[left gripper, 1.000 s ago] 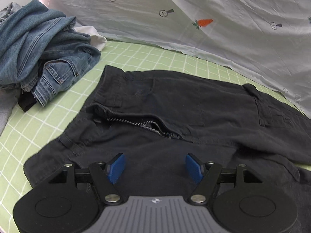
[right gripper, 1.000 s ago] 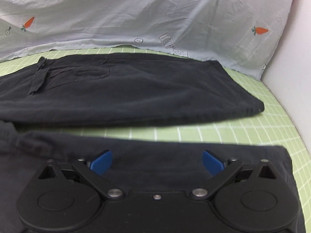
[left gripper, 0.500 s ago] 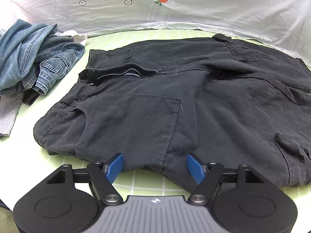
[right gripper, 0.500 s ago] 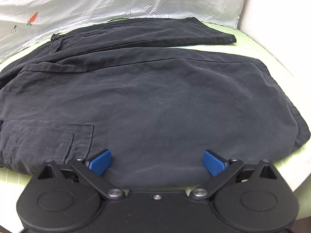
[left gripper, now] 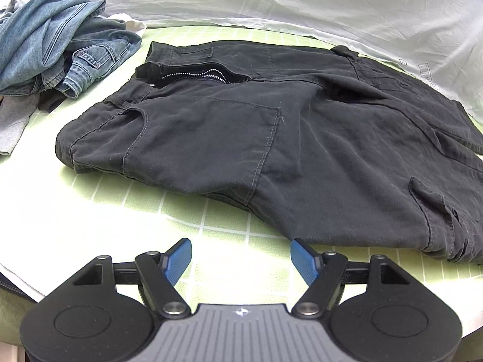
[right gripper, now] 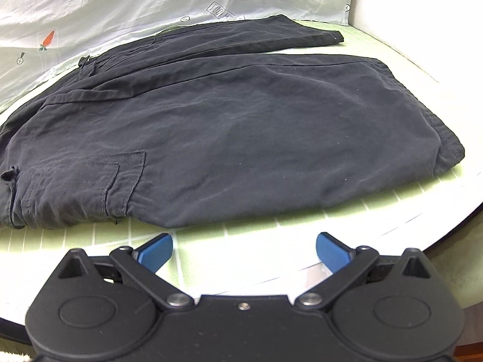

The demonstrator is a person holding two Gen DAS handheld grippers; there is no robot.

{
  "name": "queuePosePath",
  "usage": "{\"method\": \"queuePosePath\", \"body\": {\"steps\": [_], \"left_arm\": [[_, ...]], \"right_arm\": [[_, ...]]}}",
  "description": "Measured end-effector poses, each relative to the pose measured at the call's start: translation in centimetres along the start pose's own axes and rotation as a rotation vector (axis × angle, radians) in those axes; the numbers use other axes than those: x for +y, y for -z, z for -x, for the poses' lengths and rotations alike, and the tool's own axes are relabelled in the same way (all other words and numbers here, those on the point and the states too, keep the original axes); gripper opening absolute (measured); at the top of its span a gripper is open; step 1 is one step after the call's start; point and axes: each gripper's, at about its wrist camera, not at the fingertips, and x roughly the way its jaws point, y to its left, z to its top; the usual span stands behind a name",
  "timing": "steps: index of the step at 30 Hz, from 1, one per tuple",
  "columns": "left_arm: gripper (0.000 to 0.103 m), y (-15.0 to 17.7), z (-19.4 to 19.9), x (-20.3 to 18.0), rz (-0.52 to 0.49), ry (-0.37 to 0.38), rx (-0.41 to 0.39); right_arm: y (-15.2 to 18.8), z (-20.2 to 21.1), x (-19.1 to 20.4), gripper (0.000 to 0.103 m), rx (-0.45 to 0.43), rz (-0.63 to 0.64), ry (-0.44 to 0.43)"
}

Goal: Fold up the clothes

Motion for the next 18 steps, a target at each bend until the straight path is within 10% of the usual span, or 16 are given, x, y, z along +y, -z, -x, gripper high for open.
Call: {"method": "queuePosePath", "body": {"steps": [9, 18], "left_arm": [[0.073, -0.9, 0.5, 1.6, 0.153, 0.049, -0.035], [0.073, -1.6, 0.8, 2.8, 0.208, 0.041, -0.065]], "right_arm": [[-1.0, -0.8, -0.5, 0.103, -0.005, 0.011, 0.016], [-2.3, -0.6, -5.3, 0.103, -0.055, -0.236, -0.053]]}}
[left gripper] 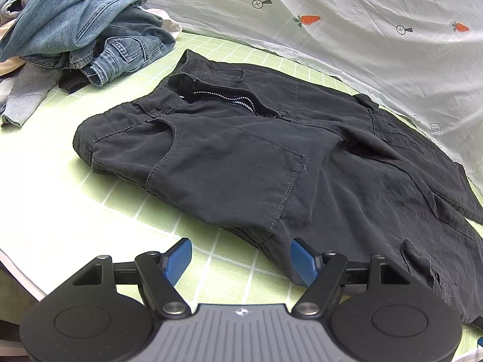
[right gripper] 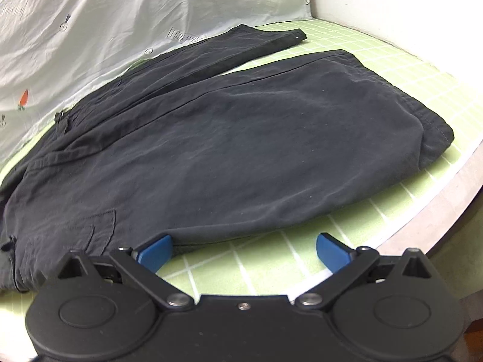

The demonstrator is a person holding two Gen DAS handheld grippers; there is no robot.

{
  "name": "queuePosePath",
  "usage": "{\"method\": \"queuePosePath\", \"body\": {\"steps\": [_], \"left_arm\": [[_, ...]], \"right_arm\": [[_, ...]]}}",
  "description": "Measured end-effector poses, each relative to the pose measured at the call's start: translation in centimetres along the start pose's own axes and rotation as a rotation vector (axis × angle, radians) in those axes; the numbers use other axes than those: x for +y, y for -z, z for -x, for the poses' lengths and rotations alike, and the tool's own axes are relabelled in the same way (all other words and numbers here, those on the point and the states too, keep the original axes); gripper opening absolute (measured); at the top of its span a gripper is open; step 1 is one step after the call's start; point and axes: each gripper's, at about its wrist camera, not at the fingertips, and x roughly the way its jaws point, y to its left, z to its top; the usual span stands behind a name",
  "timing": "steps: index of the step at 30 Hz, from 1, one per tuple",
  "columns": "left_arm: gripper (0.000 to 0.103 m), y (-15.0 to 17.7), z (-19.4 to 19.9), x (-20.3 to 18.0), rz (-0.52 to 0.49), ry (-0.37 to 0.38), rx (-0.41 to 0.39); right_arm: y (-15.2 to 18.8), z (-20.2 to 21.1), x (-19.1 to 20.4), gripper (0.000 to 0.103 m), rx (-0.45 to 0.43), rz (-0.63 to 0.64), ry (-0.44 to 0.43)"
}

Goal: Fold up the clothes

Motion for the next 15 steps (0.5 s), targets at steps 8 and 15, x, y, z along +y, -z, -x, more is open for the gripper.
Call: {"method": "queuePosePath", "body": {"steps": [8, 15], "left_arm": [[0.073, -0.9, -0.8, 1.4, 0.091, -0.007, -0.004], [0.072, -1.7, -2.4, 1.2, 0.137, -0.017, 0.012]], "right_arm": [[-1.5, -0.2, -2.8, 0.100, -0.036, -0.135, -0.003], [-3.4, -1.5, -2.1, 0.041, -0.040, -0.050, 0.154]]}}
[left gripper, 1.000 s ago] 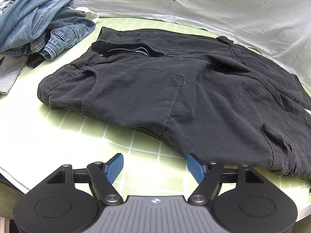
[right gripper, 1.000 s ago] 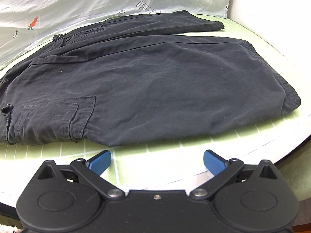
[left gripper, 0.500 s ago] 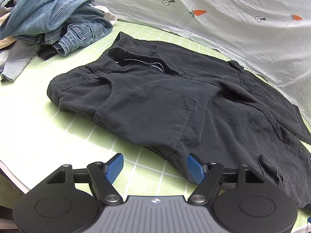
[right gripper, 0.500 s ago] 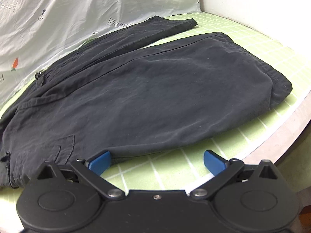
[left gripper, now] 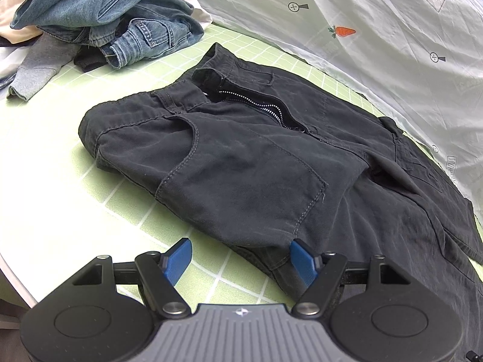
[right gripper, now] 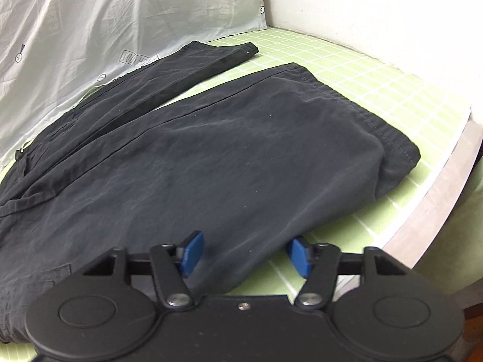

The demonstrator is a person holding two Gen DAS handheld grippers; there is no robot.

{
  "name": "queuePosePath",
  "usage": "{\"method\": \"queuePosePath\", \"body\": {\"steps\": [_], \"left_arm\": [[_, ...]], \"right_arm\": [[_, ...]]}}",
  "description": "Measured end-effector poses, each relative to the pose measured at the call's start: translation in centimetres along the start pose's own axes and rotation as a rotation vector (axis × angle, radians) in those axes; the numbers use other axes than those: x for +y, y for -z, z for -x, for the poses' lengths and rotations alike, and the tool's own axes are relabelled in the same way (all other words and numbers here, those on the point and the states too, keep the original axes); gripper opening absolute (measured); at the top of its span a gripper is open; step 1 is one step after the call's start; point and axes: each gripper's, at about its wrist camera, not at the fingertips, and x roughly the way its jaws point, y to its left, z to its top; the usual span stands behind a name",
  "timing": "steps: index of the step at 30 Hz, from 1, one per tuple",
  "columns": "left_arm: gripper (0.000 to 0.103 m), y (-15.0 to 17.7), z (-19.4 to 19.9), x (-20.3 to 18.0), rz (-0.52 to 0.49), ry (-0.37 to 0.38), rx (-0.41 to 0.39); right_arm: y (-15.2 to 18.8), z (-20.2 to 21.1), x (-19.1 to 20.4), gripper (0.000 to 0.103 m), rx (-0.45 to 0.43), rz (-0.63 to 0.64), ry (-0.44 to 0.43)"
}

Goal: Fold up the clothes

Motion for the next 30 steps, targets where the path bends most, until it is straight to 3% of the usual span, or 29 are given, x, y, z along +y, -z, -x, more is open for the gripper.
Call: {"method": "queuePosePath", "body": {"steps": [1, 2, 3, 5, 10, 14, 20, 23, 27, 30], "left_arm": [[0.068, -0.1, -0.3, -0.1, 0.004, 0.001, 0.003], [0.060, -0.2, -0.6, -0.2, 0.012, 0.003, 0.011], [0.053, -0.3, -0.9, -0.3, 0.025, 0.012, 0.018], [0.028, -0.4, -1.7, -0.4, 0.073, 0.044, 0.041], [0.010, -1.3, -1.4, -1.2, 0.127, 0.075, -0.012], [0.009, -3.8, 1.4, -2.7, 0.141, 0.123, -0.136], [0.008, -9.8, 4.5, -7.2, 0.064, 0.158, -0.326], [0.008, -11.3, 2.7, -8.8, 0.005, 0.119, -0.334], [0.008, -12.1, -1.1, -9.1, 0.038, 0.062, -0.263], [0.008, -13.7, -1.3, -9.8, 0.014, 0.077, -0.277]], "right_arm": [[-0.2, -0.1, 0.0, 0.034, -0.006, 0.005, 0.024], [-0.4, -0.2, -0.1, 0.017, -0.012, 0.004, 0.043], [-0.6, -0.2, -0.5, 0.013, -0.014, -0.007, 0.042], [-1.1, -0.2, -1.3, 0.008, -0.024, -0.061, 0.004], [-3.5, 0.6, -0.7, 0.004, -0.098, -0.102, -0.056], [-6.9, 2.1, 1.4, 0.004, -0.202, -0.059, -0.108], [-13.4, 4.9, 4.9, 0.003, -0.383, 0.021, -0.202], [-15.6, 4.5, 6.7, 0.003, -0.428, 0.078, -0.216], [-16.4, 0.0, 9.3, 0.003, -0.359, 0.194, -0.136], [-17.5, -1.7, 10.8, 0.003, -0.337, 0.212, -0.124]]}}
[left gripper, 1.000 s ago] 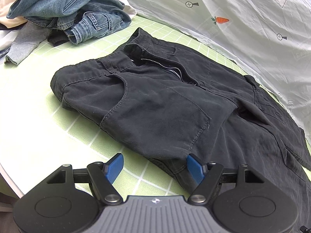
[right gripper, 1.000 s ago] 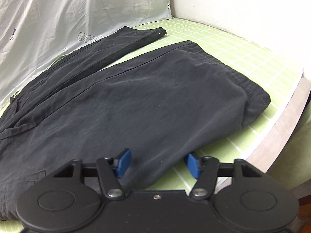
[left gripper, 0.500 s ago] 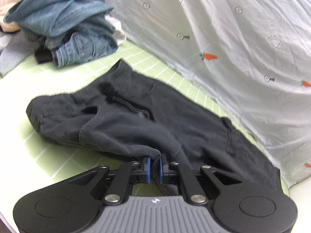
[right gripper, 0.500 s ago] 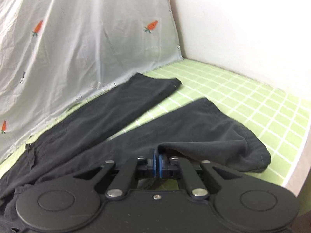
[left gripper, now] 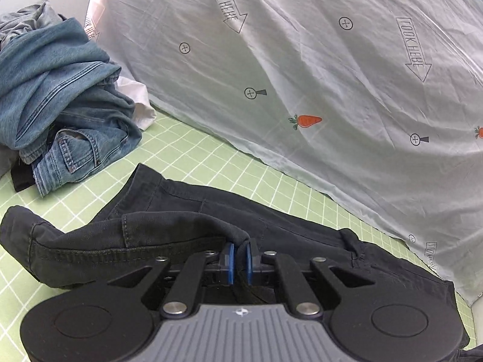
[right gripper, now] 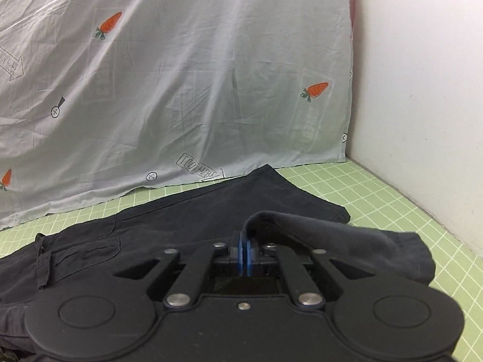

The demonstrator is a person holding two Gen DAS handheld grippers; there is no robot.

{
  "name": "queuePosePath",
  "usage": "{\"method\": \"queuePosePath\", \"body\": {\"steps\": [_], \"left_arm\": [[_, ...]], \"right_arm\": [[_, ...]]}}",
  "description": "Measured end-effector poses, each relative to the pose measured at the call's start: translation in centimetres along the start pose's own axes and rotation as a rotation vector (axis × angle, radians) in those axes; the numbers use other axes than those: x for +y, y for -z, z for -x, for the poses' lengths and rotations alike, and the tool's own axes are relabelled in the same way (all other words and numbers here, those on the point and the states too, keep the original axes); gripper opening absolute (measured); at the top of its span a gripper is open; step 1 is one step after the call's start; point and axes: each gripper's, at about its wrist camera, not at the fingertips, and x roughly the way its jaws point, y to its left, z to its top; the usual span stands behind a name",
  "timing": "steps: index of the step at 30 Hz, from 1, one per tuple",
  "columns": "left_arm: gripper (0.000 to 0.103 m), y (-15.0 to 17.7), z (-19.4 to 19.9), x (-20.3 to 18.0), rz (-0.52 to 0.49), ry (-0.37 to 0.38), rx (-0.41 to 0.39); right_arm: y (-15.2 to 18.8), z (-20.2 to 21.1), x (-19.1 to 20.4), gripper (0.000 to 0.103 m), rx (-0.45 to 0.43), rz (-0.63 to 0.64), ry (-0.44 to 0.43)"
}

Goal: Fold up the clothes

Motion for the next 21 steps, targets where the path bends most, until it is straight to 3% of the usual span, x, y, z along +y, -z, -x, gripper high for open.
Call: {"method": "queuePosePath", "body": {"steps": [6, 8, 11, 13, 16, 19, 21], "left_arm": [[0.008, -4.0, -1.4, -1.9, 0.014, 0.044, -0.056], [0.009, -4.1, -3.7, -2.0, -0.007, 0.026, -0.052], [0.008, -3.1, -8.3, -1.5, 0.005, -0.037, 0.021], [0.008, -2.0, -11.1, -0.7, 0.033, -0.083, 0.088], [0.007, -2.4, -11.7, -0.4, 0.038, -0.051, 0.103], [0.007, -4.9, -10.7, -0.6, 0.043, 0.043, 0.065], [0.007, -6.2, -10.4, -0.9, 0.033, 0.060, 0.021]], "right_arm": [[-5.8, -1.9, 2.4, 0.003, -0.130, -0.047, -0.038], [-6.8, -3.3, 3.7, 0.003, -0.157, -0.024, -0.037], [-5.9, -7.5, 5.9, 0.003, -0.108, 0.061, -0.007], [-4.2, -10.9, 7.0, 0.003, -0.020, 0.101, 0.014], [-2.9, -14.1, 8.3, 0.003, 0.046, 0.099, 0.033], [-5.3, -14.8, 8.8, 0.003, -0.012, 0.003, 0.012], [-7.2, -15.5, 9.4, 0.003, -0.065, -0.022, 0.005]]}}
